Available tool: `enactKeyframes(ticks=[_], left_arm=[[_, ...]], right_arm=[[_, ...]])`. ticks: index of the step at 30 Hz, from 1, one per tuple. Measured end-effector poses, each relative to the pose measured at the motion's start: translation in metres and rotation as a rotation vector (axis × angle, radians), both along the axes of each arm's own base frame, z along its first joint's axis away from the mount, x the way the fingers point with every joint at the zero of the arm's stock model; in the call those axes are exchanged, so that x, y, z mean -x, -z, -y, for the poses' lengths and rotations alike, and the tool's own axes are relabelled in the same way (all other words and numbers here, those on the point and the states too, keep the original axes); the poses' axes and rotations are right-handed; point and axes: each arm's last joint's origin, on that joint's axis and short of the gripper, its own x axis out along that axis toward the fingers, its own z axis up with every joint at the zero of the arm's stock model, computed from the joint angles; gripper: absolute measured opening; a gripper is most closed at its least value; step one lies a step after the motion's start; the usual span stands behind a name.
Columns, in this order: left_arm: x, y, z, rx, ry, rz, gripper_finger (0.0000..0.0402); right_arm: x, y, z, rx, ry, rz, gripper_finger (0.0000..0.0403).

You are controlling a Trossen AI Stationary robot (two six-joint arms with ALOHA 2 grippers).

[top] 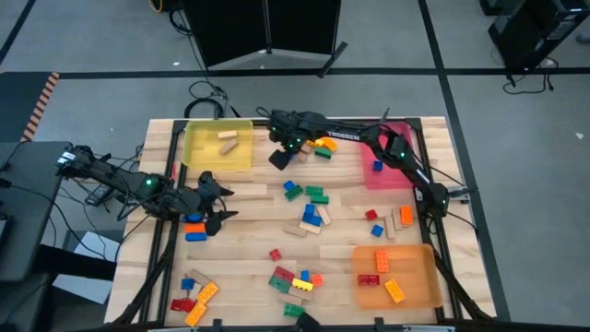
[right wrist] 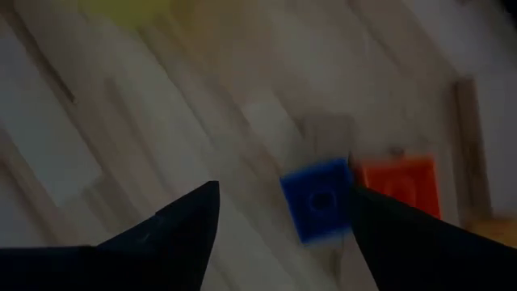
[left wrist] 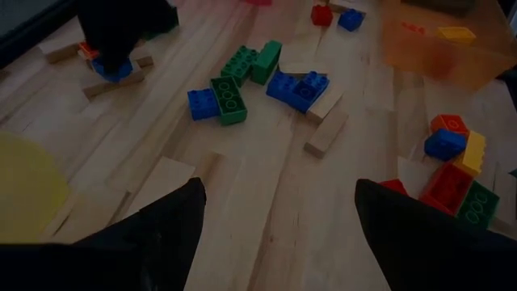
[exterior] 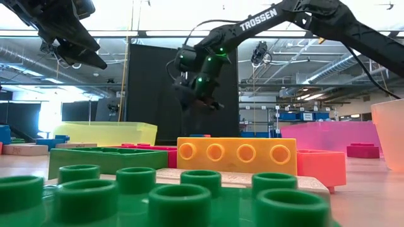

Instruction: Sort blocks by size

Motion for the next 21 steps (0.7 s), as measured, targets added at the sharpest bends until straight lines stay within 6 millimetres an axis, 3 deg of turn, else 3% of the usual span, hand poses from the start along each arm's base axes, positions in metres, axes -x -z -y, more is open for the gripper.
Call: enactKeyframes(ticks=[13,21], left_arm=[[0.000,0.000,0.000,-0.001,0.000,0.000,0.0323],[0.000,0.000,0.000,0.000,-0.001,0.000,0.0323]], right_arm=[[0.012,0.004,-0.008,-0.137,-0.071,-0.103,0.0276],[0.027,0.010,0.007,-0.150,0.067,-0.213,0.0262]])
